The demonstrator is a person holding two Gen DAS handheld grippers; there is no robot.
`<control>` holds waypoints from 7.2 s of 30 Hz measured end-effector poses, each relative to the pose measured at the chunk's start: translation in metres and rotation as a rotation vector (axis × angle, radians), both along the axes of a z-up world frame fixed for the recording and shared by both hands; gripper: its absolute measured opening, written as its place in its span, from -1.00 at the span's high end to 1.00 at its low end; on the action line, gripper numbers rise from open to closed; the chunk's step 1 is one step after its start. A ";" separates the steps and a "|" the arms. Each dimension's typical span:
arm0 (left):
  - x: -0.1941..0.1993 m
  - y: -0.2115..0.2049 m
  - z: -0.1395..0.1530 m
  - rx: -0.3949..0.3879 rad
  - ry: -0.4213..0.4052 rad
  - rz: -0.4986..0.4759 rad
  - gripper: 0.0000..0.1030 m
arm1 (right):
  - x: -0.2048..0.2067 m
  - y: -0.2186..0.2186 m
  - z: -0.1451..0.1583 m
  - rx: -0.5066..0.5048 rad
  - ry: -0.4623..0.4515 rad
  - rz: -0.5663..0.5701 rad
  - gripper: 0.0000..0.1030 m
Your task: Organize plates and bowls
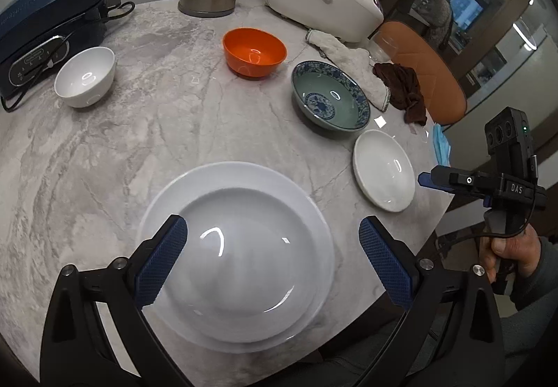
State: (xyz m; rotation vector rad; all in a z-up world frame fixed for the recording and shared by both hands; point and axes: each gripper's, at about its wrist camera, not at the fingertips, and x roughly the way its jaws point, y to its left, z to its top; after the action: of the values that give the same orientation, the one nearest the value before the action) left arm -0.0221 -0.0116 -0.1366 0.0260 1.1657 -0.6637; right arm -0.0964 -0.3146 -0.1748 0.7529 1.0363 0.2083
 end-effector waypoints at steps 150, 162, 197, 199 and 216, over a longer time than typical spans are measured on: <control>-0.007 0.094 -0.124 -0.019 0.346 0.325 0.79 | 0.121 0.124 -0.116 0.097 0.328 0.582 0.69; -0.005 0.096 -0.127 -0.007 0.343 0.324 0.63 | 0.122 0.144 -0.110 -0.065 0.273 0.627 0.69; 0.004 0.172 -0.049 -0.218 0.158 0.460 -0.91 | 0.108 0.161 -0.079 -0.231 0.202 0.538 -0.68; 0.007 0.172 -0.043 -0.222 0.131 0.462 -0.95 | 0.106 0.157 -0.073 -0.220 0.191 0.523 -0.70; 0.046 0.042 -0.011 -0.110 0.111 0.336 -0.96 | 0.088 -0.005 -0.007 0.113 0.016 0.202 -0.73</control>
State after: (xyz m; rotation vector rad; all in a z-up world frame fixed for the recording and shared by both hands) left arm 0.0235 0.0308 -0.1480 -0.2973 1.2037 -0.4334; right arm -0.0084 -0.3199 -0.1821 0.7525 1.1228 0.4376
